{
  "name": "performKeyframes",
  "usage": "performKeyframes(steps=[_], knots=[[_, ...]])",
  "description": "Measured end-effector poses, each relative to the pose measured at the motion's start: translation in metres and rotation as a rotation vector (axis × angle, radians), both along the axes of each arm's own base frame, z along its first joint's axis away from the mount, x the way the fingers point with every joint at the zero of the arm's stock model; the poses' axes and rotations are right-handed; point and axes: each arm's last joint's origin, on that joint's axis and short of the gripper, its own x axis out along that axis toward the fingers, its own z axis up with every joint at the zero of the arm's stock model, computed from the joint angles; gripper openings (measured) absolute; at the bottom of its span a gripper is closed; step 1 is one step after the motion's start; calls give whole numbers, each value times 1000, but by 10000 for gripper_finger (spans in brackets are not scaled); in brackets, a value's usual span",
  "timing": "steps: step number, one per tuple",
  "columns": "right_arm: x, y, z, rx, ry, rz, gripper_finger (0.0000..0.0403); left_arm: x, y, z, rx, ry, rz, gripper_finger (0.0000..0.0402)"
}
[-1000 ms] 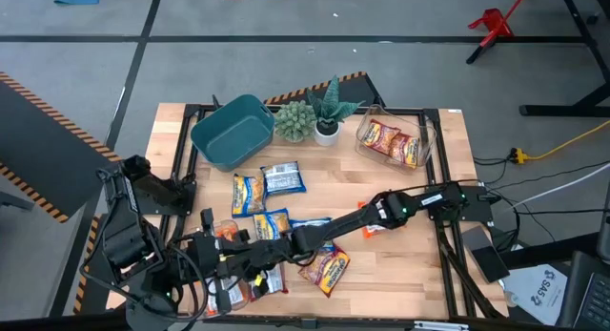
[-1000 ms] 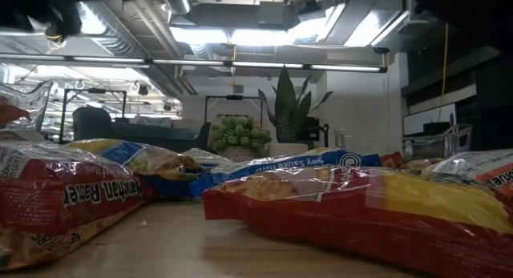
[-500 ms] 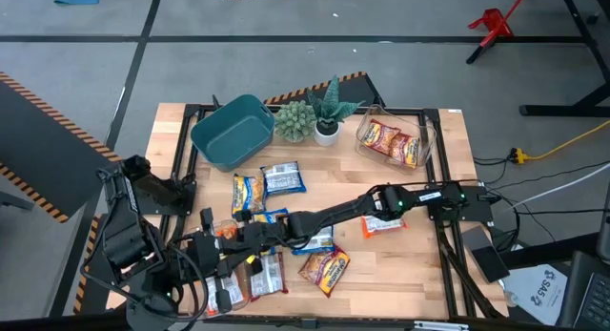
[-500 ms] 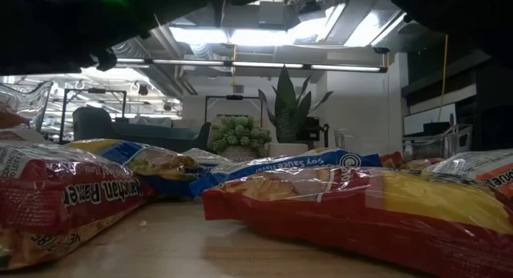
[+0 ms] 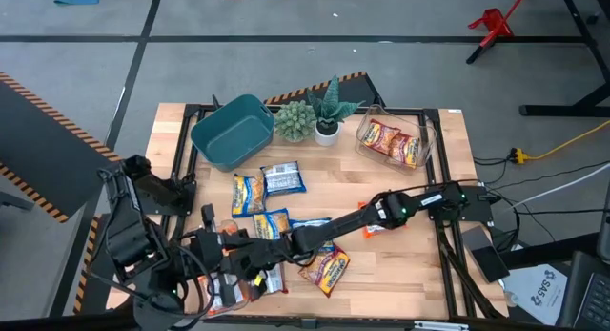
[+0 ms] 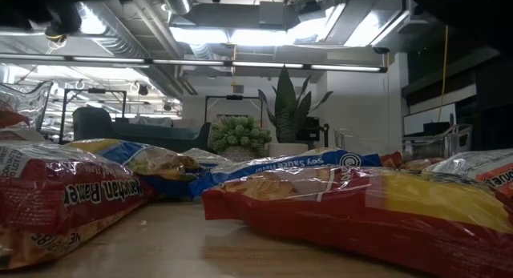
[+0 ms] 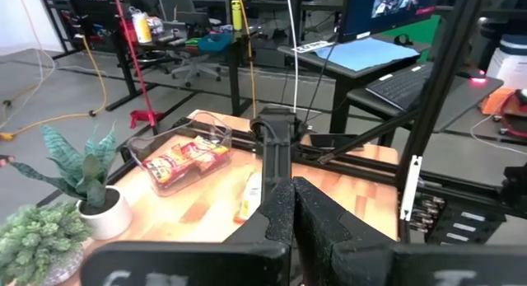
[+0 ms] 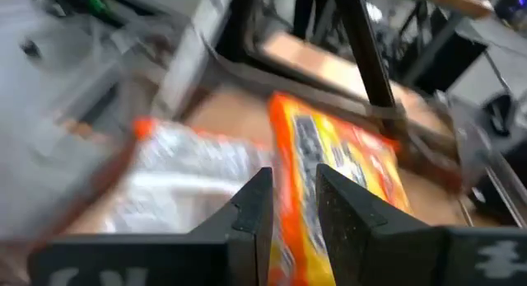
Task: Sort Maruchan noodles
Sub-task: Put the orange noodle pack into the bottom transparent bin
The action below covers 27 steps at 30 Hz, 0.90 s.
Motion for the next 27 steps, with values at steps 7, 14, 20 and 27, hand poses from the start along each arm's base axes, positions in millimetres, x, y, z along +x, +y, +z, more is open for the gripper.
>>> performKeyframes(steps=[7, 14, 20, 27], knots=[[11, -26, -20, 12, 40, -59, 81, 4, 4, 0, 4, 4, 16, 0], [10, -33, -16, 39, 74, -52, 81, 5, 4, -1, -5, 16, 1, 0], [-9, -19, 33, 1, 91, 7, 81, 5, 4, -1, -7, 18, -2, 0], [-74, -38, 118, -257, 348, -126, 81, 4, 3, -1, -6, 18, -5, 0]])
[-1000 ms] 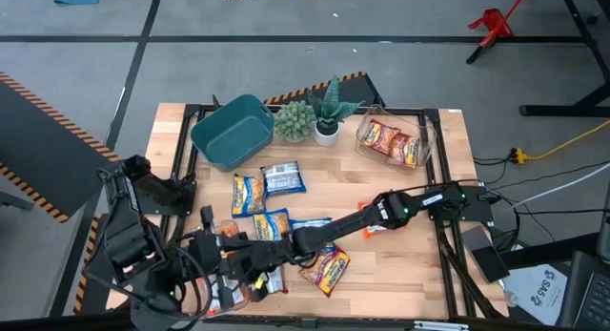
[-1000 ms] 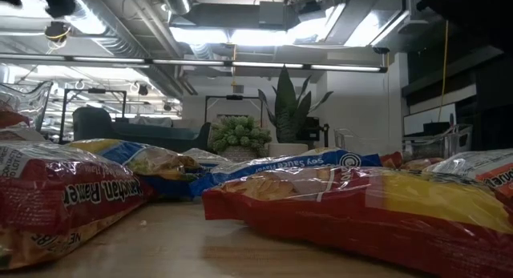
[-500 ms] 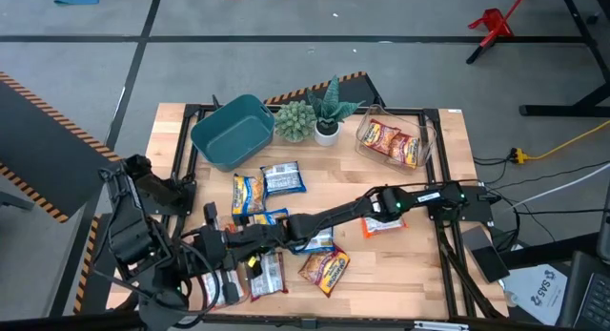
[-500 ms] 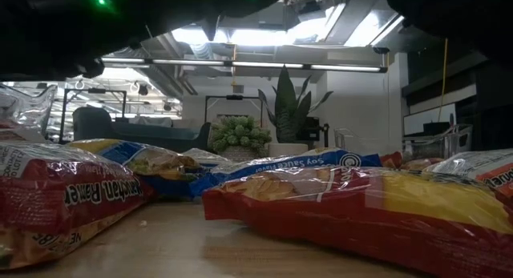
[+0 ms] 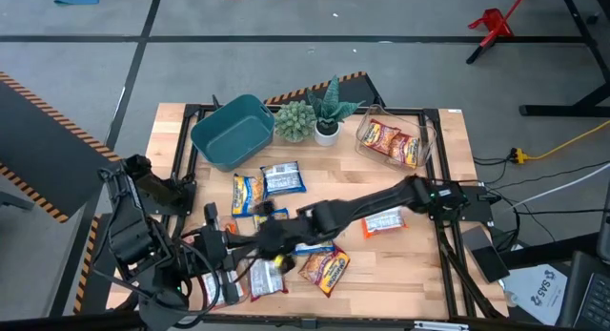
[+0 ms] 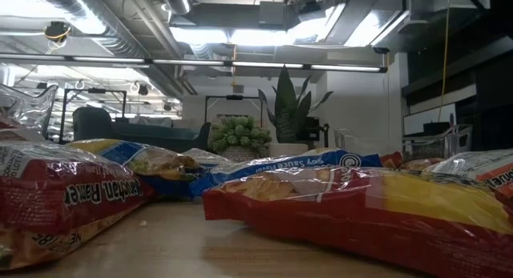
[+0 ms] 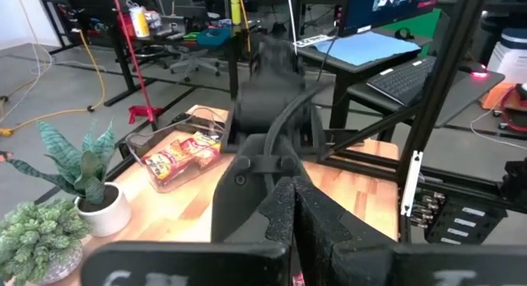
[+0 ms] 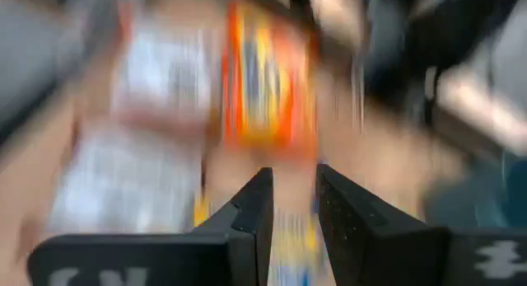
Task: Sort Maruchan noodles
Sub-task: Put the orange noodle pack into the bottom transparent bin
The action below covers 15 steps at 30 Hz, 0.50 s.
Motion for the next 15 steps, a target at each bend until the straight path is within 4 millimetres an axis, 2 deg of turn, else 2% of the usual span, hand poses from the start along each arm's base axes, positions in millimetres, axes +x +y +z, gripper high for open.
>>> performKeyframes(steps=[3, 6, 8, 11, 15], knots=[[-31, -14, 11, -85, 202, -117, 81, 0, 0, 0, 6, 0, 2, 0], [-64, -34, 31, -182, 322, -314, 81, 1, 1, 0, 24, 2, 6, 0], [-83, -44, 35, -259, 394, -454, 81, 2, 2, 0, 32, 5, 10, 0], [-98, -54, 36, -286, 374, -588, 81, 11, 7, -3, 47, 16, 42, 0], [-153, -68, 54, -236, 388, -639, 81, 31, 16, -12, 65, 69, 69, 0]])
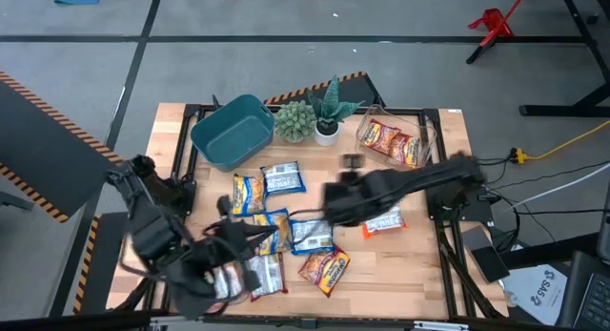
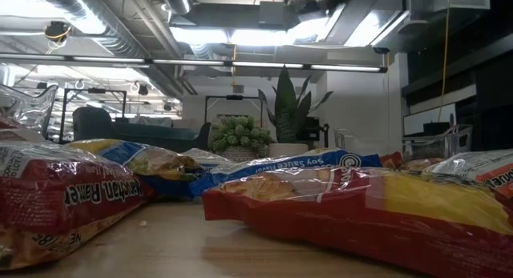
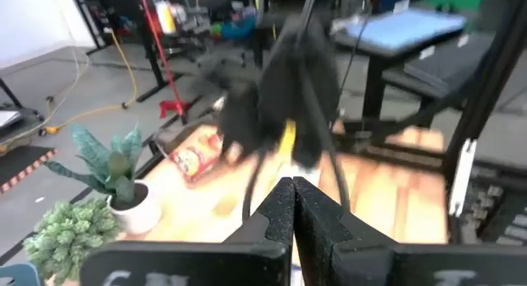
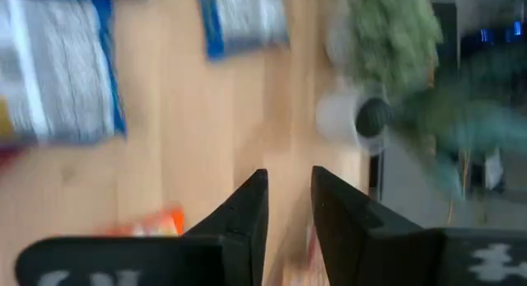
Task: Sort Maruchan noodles
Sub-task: Put the orange noodle pack into the bottom transparent bin
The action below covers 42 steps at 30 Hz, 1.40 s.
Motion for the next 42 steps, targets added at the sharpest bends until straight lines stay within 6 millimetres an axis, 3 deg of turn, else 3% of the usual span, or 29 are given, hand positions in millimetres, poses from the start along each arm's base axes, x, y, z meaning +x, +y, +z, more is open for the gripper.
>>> performKeyframes(steps=[5, 9, 13, 17, 23, 30, 33, 38, 42], knots=[[-83, -24, -13, 4, -54, -239, 81, 33, 10, -17, 10, 103, -7, 0], [-151, -32, -30, 137, -179, -386, 81, 64, 21, -30, 10, 162, -17, 0], [-200, -37, -50, 349, -315, -492, 81, 103, 30, -39, 7, 169, -125, 0], [-228, -37, -72, 573, -433, -513, 81, 150, 38, -50, 17, 106, -321, 0], [-241, -34, -93, 751, -548, -422, 81, 208, 55, -88, 15, 54, -508, 0], [-235, -23, -95, 723, -554, -206, 81, 256, 75, -150, -57, 64, -599, 0], [-231, -16, -96, 709, -524, -119, 81, 270, 84, -175, -84, 89, -594, 0], [-223, -2, -106, 639, -446, -43, 82, 285, 103, -202, -85, 108, -549, 0], [-217, 8, -119, 541, -376, -26, 109, 296, 119, -232, -93, 168, -510, 0]])
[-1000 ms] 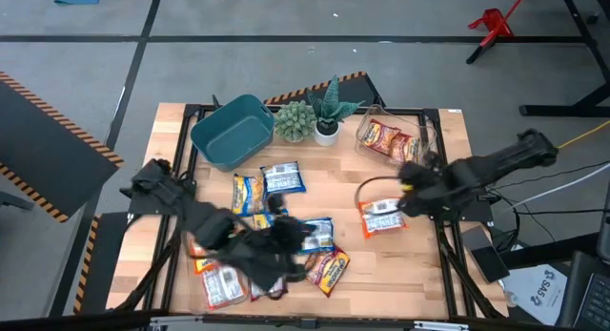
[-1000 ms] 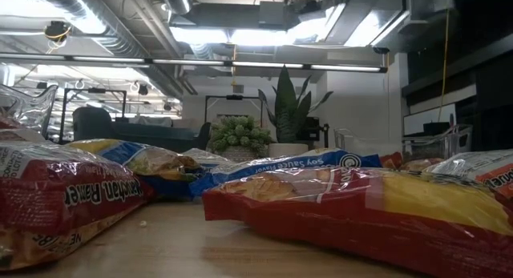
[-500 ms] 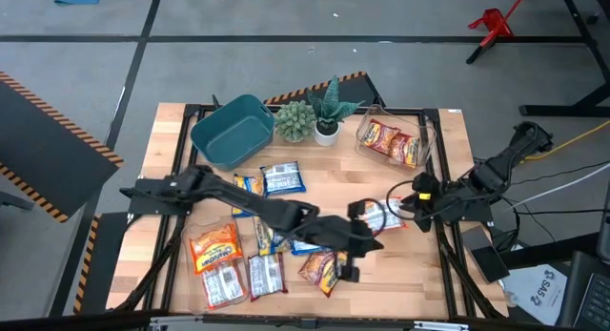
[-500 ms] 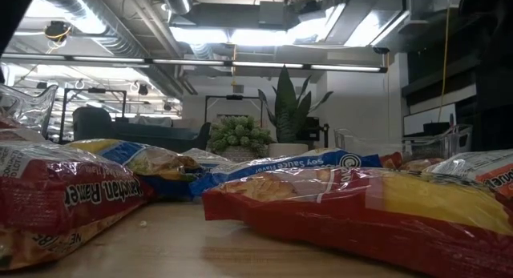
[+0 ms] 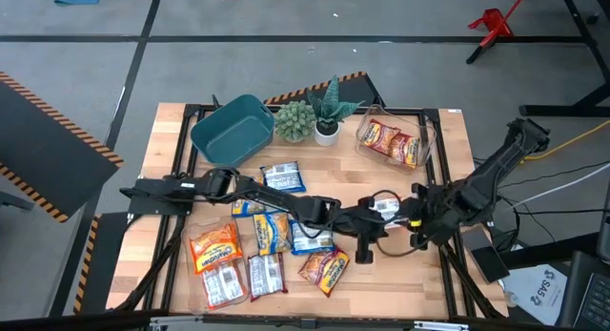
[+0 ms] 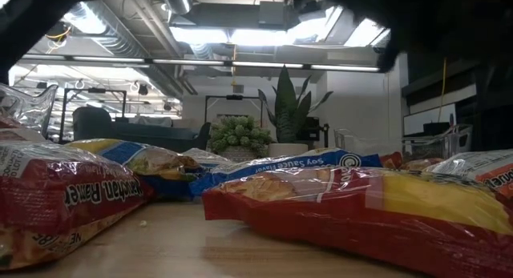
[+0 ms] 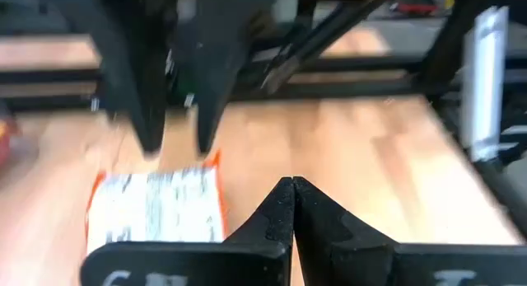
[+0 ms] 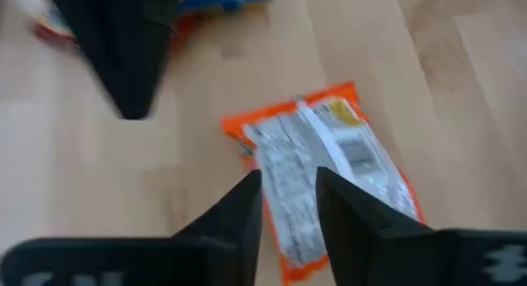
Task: Sort Maruchan noodles
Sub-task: Put the orange noodle pack into the bottom transparent bin
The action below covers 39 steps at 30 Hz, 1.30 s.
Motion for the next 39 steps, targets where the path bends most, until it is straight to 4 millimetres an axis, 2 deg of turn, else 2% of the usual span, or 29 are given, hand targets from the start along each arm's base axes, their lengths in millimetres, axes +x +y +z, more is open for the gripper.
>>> performKeyframes(steps=[5, 11, 19, 24, 32, 35, 39], knots=[[3, 4, -18, -106, 135, -44, 163, 11, 20, -29, -46, 20, 34, 0], [7, 9, -26, -101, 205, -42, 204, 17, 33, -54, -36, 55, 78, 0], [5, 26, -31, -159, 180, 120, 241, 21, 50, -87, -69, 114, 141, 0], [7, 39, -42, -217, 202, 213, 271, 22, 50, -93, -86, 127, 152, 0], [16, 48, -75, -392, 338, 258, 307, 19, 50, -98, -83, 179, 156, 0], [18, 49, -84, -391, 365, 165, 309, 18, 49, -99, -86, 201, 160, 0], [19, 49, -84, -331, 369, 41, 294, 16, 49, -100, -93, 221, 169, 0]])
